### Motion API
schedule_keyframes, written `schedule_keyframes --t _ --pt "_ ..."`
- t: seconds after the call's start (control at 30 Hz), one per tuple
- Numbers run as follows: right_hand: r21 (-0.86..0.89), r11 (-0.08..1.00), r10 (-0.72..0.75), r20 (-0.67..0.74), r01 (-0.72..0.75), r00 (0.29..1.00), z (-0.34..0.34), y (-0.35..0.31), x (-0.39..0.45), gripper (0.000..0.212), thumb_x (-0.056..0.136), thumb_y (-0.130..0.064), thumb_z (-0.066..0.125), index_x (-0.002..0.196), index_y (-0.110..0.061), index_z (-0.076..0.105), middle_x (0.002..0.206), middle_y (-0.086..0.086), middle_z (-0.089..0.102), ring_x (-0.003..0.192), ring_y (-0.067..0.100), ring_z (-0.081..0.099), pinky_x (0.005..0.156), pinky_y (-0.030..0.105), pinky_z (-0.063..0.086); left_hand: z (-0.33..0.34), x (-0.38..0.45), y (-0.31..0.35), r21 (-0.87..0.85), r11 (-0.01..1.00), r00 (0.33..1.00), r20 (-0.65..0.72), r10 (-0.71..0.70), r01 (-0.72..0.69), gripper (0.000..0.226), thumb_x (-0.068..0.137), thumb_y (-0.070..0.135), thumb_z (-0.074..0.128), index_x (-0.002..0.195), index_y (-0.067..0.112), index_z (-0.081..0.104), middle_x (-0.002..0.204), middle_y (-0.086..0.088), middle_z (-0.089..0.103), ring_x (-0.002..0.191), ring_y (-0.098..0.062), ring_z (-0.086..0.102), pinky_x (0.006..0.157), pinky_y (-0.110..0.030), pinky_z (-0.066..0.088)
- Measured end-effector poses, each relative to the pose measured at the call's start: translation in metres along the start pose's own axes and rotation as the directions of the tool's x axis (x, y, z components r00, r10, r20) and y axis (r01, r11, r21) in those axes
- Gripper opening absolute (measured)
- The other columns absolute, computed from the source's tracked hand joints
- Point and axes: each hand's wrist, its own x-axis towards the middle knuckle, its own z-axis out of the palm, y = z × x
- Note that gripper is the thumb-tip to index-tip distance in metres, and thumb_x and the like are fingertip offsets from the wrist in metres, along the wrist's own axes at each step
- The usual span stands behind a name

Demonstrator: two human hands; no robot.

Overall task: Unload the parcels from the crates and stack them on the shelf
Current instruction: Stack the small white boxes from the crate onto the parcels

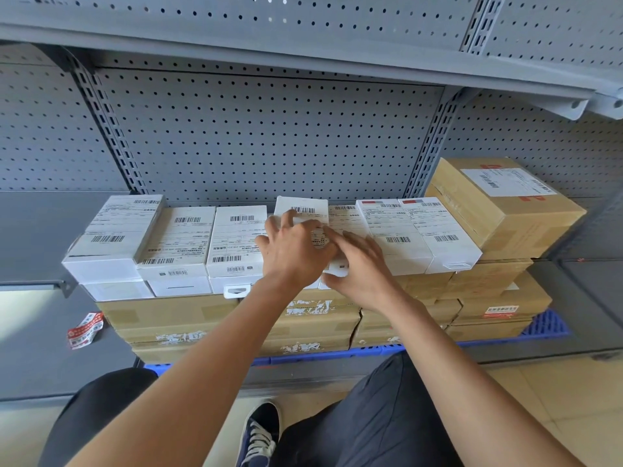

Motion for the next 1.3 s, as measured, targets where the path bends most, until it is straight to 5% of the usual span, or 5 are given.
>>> schedule_keyframes --t 0.2,0.47,0.77,1.13,1.3 --pt "0.043 0.999 0.012 -0.010 -0.011 1.000 -0.001 0.005 0.007 0.084 0.084 -0.053 0.074 0.155 -0.035 0.033 0.152 -0.005 0.047 0.146 0.016 0.031 0.123 0.048 0.012 -0.003 -0.003 -0.015 -0.059 0.998 0.999 -0.025 0.031 -0.032 0.049 0.092 0.051 0.059 0.138 0.034 0.060 0.157 -0.003 0.039 0.146 -0.029 0.026 0.113 -0.050 0.029" --pt "0.064 0.998 0.009 0.012 -0.010 1.000 -0.007 -0.003 0.007 0.070 0.094 -0.042 0.067 0.155 -0.037 0.033 0.152 -0.007 0.047 0.141 0.018 0.034 0.123 0.044 0.014 -0.004 -0.008 -0.050 -0.060 0.996 0.996 -0.070 0.055 -0.060 0.036 0.097 0.044 0.057 0.130 0.033 0.066 0.141 0.009 0.057 0.123 -0.021 0.056 0.104 -0.043 0.031" --pt "-0.162 0.983 -0.087 -0.008 0.085 0.996 -0.005 -0.002 0.011 0.069 0.097 -0.043 0.061 0.157 -0.029 0.030 0.148 0.002 0.051 0.138 0.023 0.041 0.121 0.041 0.015 0.001 -0.014 -0.063 0.063 0.983 0.984 -0.031 0.173 -0.171 0.052 0.093 0.062 0.056 0.141 0.040 0.055 0.150 0.016 0.047 0.139 -0.015 0.040 0.118 -0.052 0.015" --pt "-0.170 0.971 -0.189 -0.125 0.167 0.974 0.009 -0.005 0.010 0.062 0.091 -0.034 0.072 0.148 -0.026 0.049 0.143 -0.004 0.058 0.132 0.017 0.048 0.112 0.049 0.031 0.001 -0.014 -0.077 0.182 0.955 0.972 0.003 0.236 -0.232 0.050 0.102 0.044 0.054 0.150 0.042 0.043 0.159 0.012 0.037 0.144 -0.019 0.033 0.119 -0.054 0.015" --pt "-0.245 0.956 -0.171 -0.025 0.160 0.985 0.010 -0.007 0.013 0.060 0.094 -0.040 0.067 0.149 -0.026 0.046 0.153 -0.005 0.047 0.142 0.016 0.037 0.117 0.049 0.025 0.004 -0.013 -0.081 0.218 0.943 0.967 0.020 0.253 -0.251 0.046 0.103 0.042 0.052 0.148 0.045 0.044 0.160 0.009 0.036 0.148 -0.018 0.026 0.119 -0.056 0.014"
